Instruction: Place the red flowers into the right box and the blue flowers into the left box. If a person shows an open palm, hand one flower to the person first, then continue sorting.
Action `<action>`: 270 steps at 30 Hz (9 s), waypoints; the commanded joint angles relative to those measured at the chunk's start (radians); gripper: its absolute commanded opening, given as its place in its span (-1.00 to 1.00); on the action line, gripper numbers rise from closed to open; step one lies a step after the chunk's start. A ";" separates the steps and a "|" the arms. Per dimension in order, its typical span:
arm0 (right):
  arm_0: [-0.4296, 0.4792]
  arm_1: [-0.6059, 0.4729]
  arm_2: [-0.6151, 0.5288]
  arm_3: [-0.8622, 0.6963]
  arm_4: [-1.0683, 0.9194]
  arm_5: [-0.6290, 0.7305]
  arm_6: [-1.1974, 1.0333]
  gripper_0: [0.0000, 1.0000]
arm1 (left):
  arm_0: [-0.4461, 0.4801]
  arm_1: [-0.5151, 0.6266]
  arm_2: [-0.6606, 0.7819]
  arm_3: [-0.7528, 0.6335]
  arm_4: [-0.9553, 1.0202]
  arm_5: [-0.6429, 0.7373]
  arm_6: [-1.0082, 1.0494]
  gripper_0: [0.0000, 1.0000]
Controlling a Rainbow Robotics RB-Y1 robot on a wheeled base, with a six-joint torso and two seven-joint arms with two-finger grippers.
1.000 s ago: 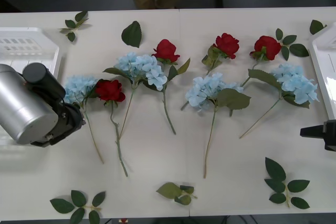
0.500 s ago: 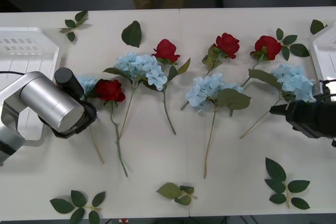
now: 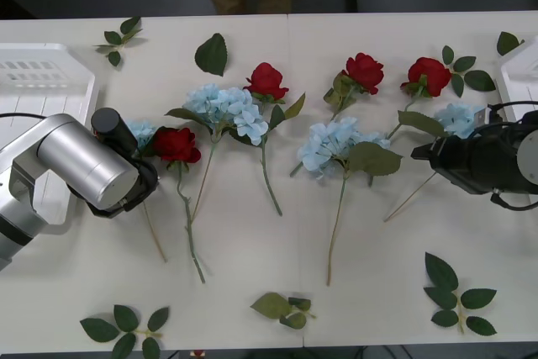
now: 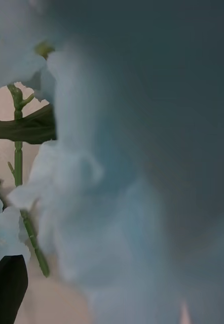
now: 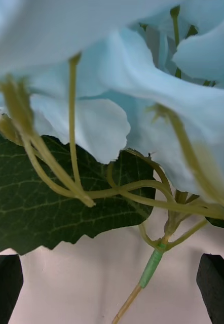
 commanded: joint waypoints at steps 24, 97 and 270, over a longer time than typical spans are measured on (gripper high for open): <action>-0.083 -0.034 0.008 0.054 -0.051 -0.031 0.024 -1.00 | -0.038 -0.010 -0.035 0.083 0.007 -0.102 -0.102 -1.00; -0.396 0.080 0.382 0.109 -1.324 -0.399 0.782 -1.00 | -0.469 0.445 -0.009 0.671 0.469 -0.146 -0.745 1.00; -0.534 0.032 0.387 0.732 0.210 -0.525 -0.138 -1.00 | -0.240 -0.041 0.128 0.157 0.447 0.251 -0.903 1.00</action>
